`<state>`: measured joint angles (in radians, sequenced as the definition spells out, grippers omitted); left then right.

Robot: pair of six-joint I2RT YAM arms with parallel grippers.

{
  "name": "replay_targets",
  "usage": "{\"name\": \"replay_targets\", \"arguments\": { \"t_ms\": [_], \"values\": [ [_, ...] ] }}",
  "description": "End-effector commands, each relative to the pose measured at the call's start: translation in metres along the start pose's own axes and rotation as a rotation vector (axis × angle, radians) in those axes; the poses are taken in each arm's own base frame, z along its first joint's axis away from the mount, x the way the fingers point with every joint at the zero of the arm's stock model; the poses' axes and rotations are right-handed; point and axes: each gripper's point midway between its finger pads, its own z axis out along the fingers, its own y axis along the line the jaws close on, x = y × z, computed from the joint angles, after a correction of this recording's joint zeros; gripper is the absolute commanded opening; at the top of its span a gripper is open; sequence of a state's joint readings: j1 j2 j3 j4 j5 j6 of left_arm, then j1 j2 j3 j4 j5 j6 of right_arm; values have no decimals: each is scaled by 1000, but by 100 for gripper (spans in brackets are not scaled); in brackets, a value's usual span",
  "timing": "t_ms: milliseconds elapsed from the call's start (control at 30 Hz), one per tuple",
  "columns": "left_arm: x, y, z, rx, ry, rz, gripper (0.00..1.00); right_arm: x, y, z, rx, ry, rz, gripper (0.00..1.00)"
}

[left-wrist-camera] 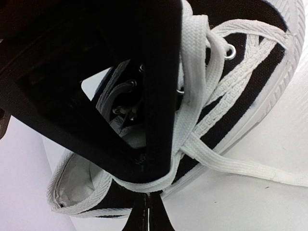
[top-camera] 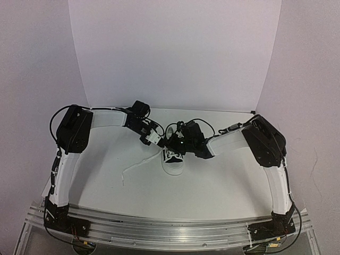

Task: Tie the shoes

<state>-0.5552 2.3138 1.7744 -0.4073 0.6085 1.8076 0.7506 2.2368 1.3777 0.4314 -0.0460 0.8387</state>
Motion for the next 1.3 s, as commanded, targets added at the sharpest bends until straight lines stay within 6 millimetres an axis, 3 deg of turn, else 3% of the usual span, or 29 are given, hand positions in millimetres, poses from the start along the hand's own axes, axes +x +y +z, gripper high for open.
{"name": "replay_targets", "arguments": {
  "t_ms": [0, 133, 233, 333, 467, 633, 700, 767, 833, 900, 1000, 1100, 1167, 1267],
  "values": [
    [3, -4, 4, 29, 18, -51, 0, -15, 11, 0, -27, -35, -11, 0],
    [9, 23, -8, -48, 59, -166, 0, -21, 22, -9, -50, -40, -66, 3],
    [14, 37, -23, -95, 86, -269, 0, -22, 37, -22, -88, -24, -154, 25],
    [15, 36, -30, -91, 95, -387, 0, -22, 53, -39, -126, -2, -241, 39],
    [11, 24, -33, -69, 95, -494, 0, -13, 60, -60, -141, 45, -338, 48],
    [16, 24, -36, -74, 122, -642, 0, 18, 58, -81, -129, 161, -547, 53],
    [18, 22, -38, -77, 135, -703, 0, 40, 56, -87, -118, 235, -677, 54],
    [20, 23, -40, -84, 144, -772, 0, 66, 68, -91, -198, 288, -865, 55],
    [22, 20, -43, -85, 146, -832, 0, 94, 91, -87, -332, 331, -1001, 58],
    [26, 18, -46, -85, 143, -878, 0, 120, 103, -70, -428, 377, -1065, 59],
    [25, 12, -47, -64, 132, -923, 0, 142, 136, -43, -513, 368, -1146, 61],
    [23, 13, -47, -61, 119, -933, 0, 166, 144, -17, -538, 367, -1225, 68],
    [24, 11, -46, -55, 117, -930, 0, 166, 148, -4, -529, 352, -1256, 71],
    [26, 8, -44, -49, 124, -927, 0, 166, 135, 24, -448, 382, -1298, 76]
  ]
}}
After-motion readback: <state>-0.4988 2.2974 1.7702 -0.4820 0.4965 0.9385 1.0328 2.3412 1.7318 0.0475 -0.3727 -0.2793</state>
